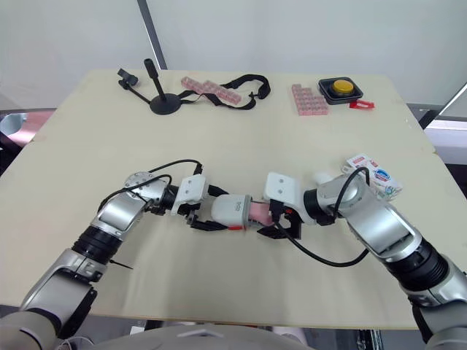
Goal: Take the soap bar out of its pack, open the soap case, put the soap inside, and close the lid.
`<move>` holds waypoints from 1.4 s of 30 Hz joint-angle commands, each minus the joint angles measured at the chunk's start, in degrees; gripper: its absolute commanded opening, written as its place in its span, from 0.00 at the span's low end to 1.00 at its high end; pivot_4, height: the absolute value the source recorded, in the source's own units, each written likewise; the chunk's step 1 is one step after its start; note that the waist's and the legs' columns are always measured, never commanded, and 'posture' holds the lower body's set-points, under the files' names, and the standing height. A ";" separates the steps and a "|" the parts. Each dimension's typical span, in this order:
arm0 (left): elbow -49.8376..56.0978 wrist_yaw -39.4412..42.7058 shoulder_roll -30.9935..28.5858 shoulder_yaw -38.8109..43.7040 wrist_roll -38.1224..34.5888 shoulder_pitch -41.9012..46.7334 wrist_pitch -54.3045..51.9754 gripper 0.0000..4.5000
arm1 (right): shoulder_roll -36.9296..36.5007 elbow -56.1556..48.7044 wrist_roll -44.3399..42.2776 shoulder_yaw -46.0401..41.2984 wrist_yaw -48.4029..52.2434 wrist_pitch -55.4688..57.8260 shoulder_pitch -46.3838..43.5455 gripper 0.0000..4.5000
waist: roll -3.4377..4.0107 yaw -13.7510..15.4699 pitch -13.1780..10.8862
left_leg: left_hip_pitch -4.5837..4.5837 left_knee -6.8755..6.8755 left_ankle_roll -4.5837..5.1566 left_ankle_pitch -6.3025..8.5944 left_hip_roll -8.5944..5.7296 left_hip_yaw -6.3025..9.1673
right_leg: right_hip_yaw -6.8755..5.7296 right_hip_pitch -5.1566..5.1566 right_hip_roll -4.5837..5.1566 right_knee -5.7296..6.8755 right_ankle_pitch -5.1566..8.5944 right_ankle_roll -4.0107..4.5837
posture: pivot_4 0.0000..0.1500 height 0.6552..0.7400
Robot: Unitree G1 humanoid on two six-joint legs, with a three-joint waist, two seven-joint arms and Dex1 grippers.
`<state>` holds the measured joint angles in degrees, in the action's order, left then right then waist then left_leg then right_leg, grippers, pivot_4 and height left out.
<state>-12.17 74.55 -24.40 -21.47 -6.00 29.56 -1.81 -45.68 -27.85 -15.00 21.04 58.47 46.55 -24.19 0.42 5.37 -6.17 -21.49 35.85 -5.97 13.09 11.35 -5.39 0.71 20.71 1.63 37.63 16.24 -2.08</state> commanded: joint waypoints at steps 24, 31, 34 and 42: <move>0.09 -0.51 -0.29 0.75 -0.03 0.69 0.83 0.76 | -9.77 3.78 -2.12 -8.93 1.83 -7.27 9.14 0.80 | 0.00 0.80 0.00 | -0.04 0.00 0.01 0.01 0.00 -0.02 | 0.07 -0.02 0.00 -0.04 0.00 0.00 | 1.00 1.00; 0.83 -0.68 -0.41 0.88 -0.27 0.41 0.42 0.76 | -6.21 8.63 3.04 -6.12 0.02 -14.83 9.82 0.28 | 0.01 0.73 0.00 | -0.05 0.00 0.01 0.01 0.00 -0.04 | 0.06 -0.01 0.00 -0.03 0.00 0.00 | 1.00 1.00; 0.94 -0.70 -0.66 0.98 -0.30 0.38 0.32 0.76 | -5.46 7.71 3.31 -5.02 0.84 -14.55 9.60 0.07 | 0.02 0.71 0.00 | -0.05 0.00 0.01 0.01 0.00 -0.04 | 0.07 0.00 0.00 -0.02 0.00 0.00 | 1.00 1.00; 1.33 -0.99 -0.90 1.13 -0.41 0.27 -0.05 0.76 | -4.53 5.47 3.50 -3.79 1.70 -13.30 8.34 0.01 | 0.02 0.69 0.00 | -0.03 0.00 0.01 0.01 0.00 -0.03 | 0.06 0.00 0.00 -0.03 0.00 0.00 | 1.00 1.00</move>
<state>-12.83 73.76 -24.95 -21.85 -5.02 29.58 -2.03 -50.07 -20.36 -11.58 17.78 59.91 33.13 -14.55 0.44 6.06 -6.18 -21.52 35.85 -5.96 13.09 11.35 -5.43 0.77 20.71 1.63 37.61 16.24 -2.08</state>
